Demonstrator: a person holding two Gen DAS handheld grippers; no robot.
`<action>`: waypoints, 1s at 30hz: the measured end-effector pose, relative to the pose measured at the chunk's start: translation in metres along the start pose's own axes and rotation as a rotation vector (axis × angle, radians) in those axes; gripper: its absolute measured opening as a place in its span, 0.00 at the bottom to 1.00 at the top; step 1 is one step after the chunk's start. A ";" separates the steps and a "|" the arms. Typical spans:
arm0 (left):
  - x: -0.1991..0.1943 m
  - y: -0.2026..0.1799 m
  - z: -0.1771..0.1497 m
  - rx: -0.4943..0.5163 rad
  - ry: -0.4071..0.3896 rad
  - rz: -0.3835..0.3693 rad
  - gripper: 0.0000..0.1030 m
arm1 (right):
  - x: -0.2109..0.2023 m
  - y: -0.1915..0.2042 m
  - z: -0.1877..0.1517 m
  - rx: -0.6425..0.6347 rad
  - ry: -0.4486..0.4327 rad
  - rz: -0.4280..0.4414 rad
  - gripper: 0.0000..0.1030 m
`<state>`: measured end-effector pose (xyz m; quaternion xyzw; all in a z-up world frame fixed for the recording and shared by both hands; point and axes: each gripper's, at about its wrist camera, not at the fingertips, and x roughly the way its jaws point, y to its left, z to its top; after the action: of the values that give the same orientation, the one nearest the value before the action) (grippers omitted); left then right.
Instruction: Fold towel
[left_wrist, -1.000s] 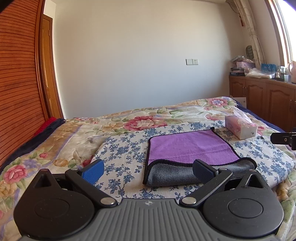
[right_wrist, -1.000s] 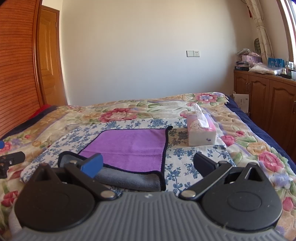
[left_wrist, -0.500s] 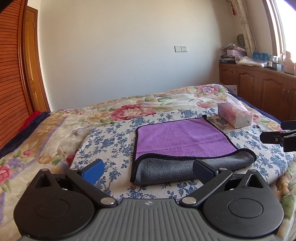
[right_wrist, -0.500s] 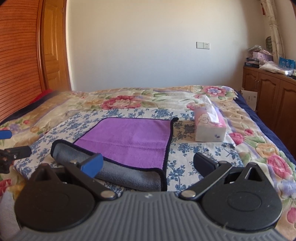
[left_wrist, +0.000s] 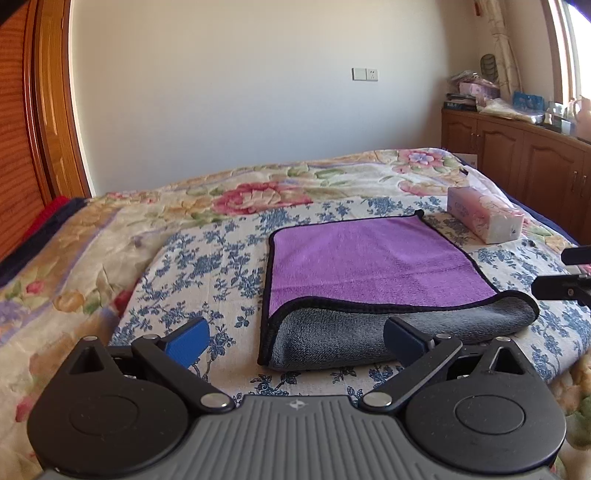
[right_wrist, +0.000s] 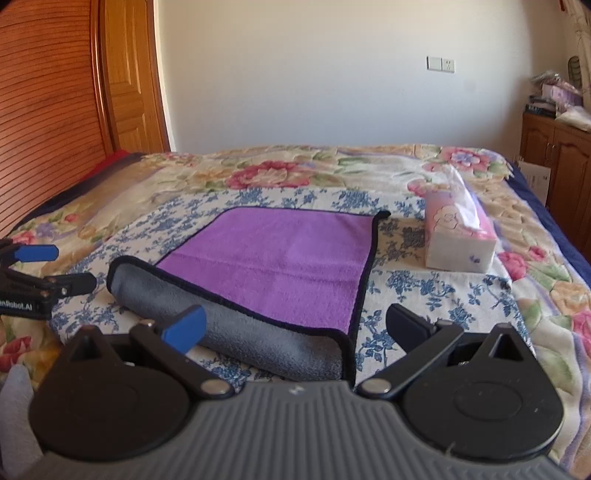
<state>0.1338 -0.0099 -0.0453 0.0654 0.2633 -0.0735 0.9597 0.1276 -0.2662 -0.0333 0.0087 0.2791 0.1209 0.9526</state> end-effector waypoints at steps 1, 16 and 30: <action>0.003 0.001 0.000 -0.004 0.006 -0.002 0.98 | 0.002 -0.001 0.000 0.001 0.007 0.000 1.00; 0.043 0.017 0.007 -0.010 0.058 -0.032 0.69 | 0.021 -0.018 0.004 0.030 0.044 0.008 1.00; 0.059 0.025 0.008 -0.012 0.106 -0.050 0.47 | 0.037 -0.023 -0.003 0.047 0.166 0.034 0.85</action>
<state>0.1921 0.0065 -0.0668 0.0566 0.3157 -0.0922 0.9427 0.1615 -0.2803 -0.0575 0.0260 0.3595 0.1307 0.9236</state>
